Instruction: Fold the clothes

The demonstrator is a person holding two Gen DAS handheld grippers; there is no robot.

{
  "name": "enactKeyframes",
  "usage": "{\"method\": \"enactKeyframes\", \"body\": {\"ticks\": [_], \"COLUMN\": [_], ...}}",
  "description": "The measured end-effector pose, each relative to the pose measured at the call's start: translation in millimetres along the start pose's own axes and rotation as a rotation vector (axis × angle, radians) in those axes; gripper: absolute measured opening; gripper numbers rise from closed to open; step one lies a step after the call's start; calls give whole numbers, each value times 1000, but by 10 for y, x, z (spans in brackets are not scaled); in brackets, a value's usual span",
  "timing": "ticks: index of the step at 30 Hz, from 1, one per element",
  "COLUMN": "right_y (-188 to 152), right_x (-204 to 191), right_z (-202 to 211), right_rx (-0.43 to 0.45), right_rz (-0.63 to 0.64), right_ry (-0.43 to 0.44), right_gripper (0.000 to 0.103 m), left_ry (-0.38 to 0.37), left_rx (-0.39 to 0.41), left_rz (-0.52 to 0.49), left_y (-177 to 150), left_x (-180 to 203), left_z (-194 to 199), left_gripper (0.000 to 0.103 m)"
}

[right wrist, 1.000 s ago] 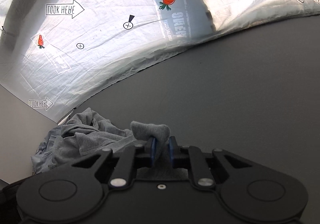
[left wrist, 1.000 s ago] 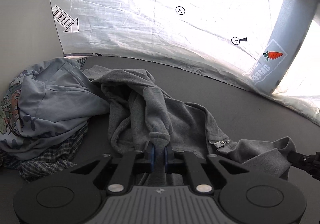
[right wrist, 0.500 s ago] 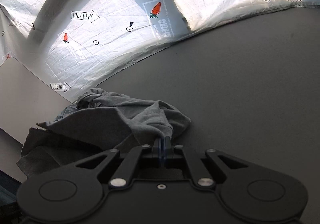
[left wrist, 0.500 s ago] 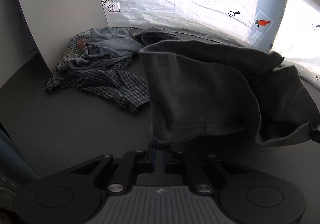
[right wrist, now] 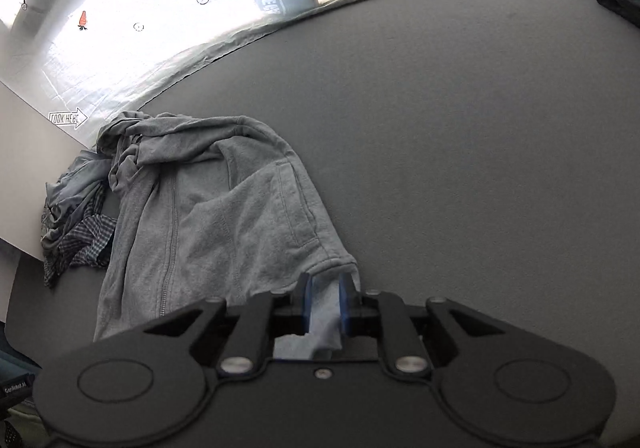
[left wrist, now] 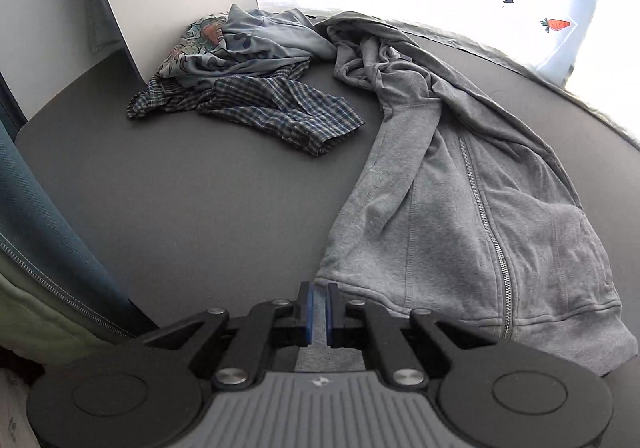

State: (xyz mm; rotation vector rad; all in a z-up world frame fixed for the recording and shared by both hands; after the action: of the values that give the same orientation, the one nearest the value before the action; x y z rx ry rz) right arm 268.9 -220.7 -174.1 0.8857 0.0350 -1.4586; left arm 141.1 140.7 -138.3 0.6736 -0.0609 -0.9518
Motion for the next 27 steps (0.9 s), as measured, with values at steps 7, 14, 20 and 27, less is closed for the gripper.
{"method": "enactKeyframes", "body": {"ticks": [7, 14, 20, 27], "right_y": [228, 587, 1148, 1898], "right_x": [-123, -415, -900, -1675], "right_z": [0, -351, -1003, -2202], "right_rx": [57, 65, 50, -25], "right_rz": [123, 191, 289, 419], "right_ry": [-154, -165, -133, 35], "right_gripper": [42, 45, 46, 46], "left_ry": [-32, -96, -136, -216], "left_rx": [40, 47, 33, 22], "left_rz": [-23, -15, -3, 6], "left_y": [352, 959, 1604, 2481], "left_x": [167, 369, 538, 805], "left_z": [-174, -520, -1019, -1841], "left_gripper": [45, 59, 58, 57]}}
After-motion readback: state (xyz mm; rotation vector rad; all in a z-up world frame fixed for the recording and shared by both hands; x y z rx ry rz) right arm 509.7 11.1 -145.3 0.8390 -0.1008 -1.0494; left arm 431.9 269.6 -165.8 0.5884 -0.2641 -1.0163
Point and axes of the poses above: each gripper's, at about its wrist camera, not at the fingertips, and z roughly against the way its jaws point, x to its right, y to its top, the point moved 4 cm from there along -z, roughly the way its jaws point, and after that the axes turned 15 degrees about y, right-handed, at the moved point
